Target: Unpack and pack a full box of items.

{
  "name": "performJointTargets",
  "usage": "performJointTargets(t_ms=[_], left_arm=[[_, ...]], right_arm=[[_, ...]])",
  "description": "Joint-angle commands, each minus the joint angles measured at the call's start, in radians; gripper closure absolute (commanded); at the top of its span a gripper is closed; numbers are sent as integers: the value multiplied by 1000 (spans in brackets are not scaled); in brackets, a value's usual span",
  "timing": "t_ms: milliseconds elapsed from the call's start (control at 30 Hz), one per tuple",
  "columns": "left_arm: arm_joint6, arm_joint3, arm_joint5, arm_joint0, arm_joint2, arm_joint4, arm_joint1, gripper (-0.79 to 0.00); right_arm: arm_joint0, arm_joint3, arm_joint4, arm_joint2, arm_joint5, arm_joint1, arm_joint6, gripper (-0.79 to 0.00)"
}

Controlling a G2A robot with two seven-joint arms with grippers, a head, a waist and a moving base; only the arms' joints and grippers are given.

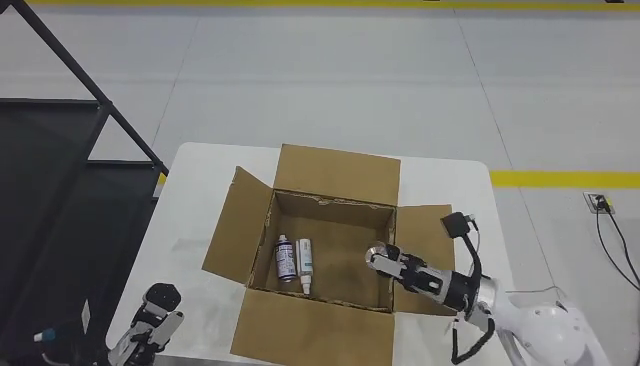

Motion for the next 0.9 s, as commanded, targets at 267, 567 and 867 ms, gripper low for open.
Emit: performJointTargets(t_ms=[267,567,867], left_arm=[[27,38,-38,37,-26,-25,-3,-785],[16,34,-28,35,-10,-7,-4,-785],[-23,20,6,2,21,9,-2,-785]], right_arm=[[444,414,85,-378,284,-80,11,0],[543,558,111,-473,366,-118,-28,0],[515,551,25,-509,383,-128,-185,0]])
